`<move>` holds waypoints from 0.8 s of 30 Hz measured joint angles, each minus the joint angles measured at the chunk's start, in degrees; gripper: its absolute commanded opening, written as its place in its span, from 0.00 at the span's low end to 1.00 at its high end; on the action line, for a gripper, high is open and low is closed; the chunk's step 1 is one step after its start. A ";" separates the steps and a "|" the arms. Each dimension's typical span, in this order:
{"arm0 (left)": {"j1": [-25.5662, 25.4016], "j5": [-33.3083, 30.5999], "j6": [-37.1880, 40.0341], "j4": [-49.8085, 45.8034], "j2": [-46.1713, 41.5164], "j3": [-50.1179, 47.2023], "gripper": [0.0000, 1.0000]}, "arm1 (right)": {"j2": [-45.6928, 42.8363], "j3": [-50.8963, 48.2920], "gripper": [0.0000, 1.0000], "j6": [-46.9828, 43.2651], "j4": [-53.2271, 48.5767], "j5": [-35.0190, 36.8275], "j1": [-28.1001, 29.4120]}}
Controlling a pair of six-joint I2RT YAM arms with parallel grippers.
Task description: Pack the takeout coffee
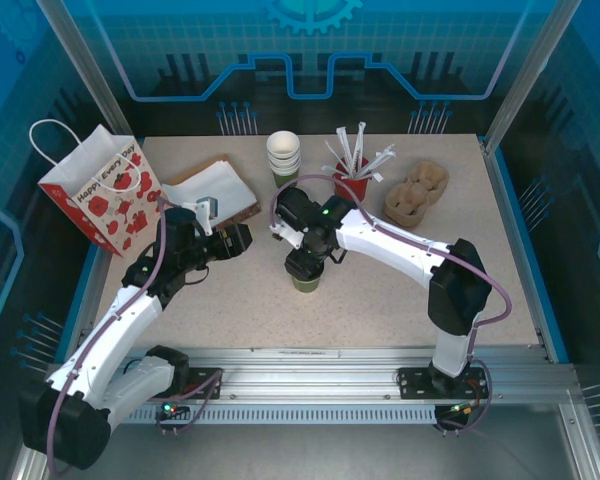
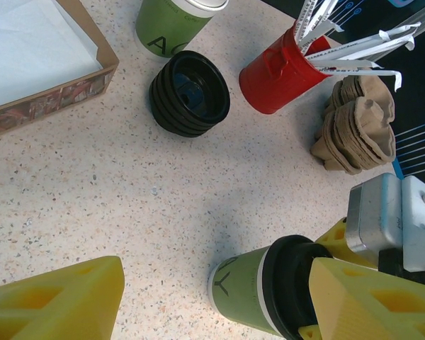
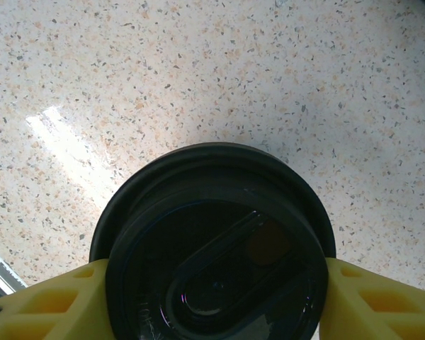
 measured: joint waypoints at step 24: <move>-0.07 0.04 -0.20 -0.33 0.61 -1.05 0.72 | -1.86 -3.23 0.56 0.52 3.15 -0.15 -0.33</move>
